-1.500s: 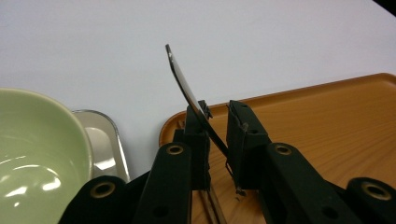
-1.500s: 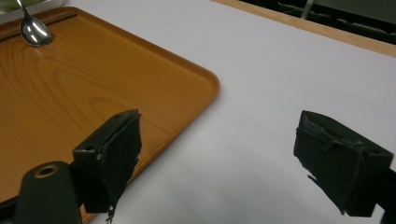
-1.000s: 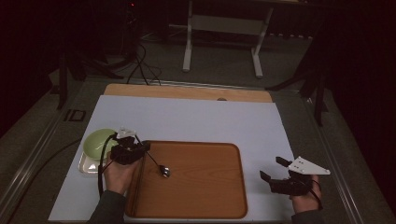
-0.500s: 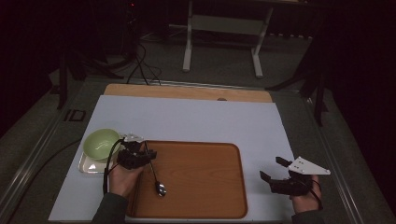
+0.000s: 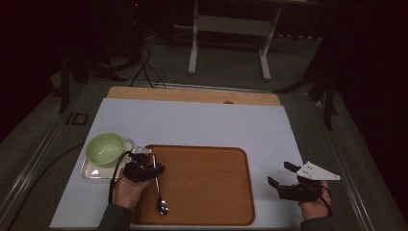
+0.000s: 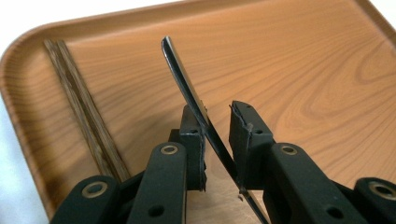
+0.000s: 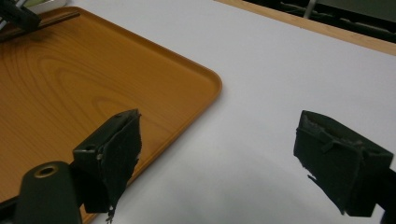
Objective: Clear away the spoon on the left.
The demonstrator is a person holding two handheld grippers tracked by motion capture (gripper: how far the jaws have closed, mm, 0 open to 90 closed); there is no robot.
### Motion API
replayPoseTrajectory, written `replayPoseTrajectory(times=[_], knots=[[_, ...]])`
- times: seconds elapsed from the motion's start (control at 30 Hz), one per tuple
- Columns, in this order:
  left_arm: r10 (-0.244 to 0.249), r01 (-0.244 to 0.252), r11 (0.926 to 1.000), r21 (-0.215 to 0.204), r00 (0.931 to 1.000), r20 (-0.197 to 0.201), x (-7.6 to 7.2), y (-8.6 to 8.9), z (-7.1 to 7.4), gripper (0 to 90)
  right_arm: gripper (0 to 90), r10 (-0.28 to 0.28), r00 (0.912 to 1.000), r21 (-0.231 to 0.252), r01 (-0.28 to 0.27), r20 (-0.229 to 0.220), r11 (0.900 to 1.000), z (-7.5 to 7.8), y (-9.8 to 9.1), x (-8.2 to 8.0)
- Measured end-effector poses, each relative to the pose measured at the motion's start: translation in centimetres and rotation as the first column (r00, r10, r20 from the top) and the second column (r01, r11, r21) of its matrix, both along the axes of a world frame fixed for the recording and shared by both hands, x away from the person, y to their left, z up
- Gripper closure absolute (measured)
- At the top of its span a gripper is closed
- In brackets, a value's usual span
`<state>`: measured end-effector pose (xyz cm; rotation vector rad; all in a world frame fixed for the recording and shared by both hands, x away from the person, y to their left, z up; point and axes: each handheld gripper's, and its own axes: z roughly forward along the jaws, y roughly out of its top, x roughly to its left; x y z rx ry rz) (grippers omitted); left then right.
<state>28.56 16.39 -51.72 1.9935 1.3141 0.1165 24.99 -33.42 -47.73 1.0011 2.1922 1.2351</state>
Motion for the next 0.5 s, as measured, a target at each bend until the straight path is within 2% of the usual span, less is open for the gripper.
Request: replayPoseTrajectory(times=[0.1, 0.3, 0.5], knots=[[-0.005, 0.005, 1.0000, -0.006, 1.0000, -0.004, 0.00, -0.03, -0.13, 76.3, 14.6, 0.000, 1.0000, 0.000, 0.000, 0.000, 1.0000, 0.02, 0.00, -0.02], [-0.009, 0.009, 0.9999, 0.012, 0.9999, -0.013, 0.07, -0.08, -0.32, 76.3, 14.5, 0.001, 1.0000, -0.001, -0.001, -0.002, 1.0000, 0.01, 0.01, -0.03], [-0.003, 0.003, 1.0000, 0.004, 0.9997, -0.024, 0.17, 0.13, -0.58, 76.0, 14.5, 0.001, 1.0000, 0.001, -0.001, -0.001, 1.0000, 0.00, 0.01, -0.03]])
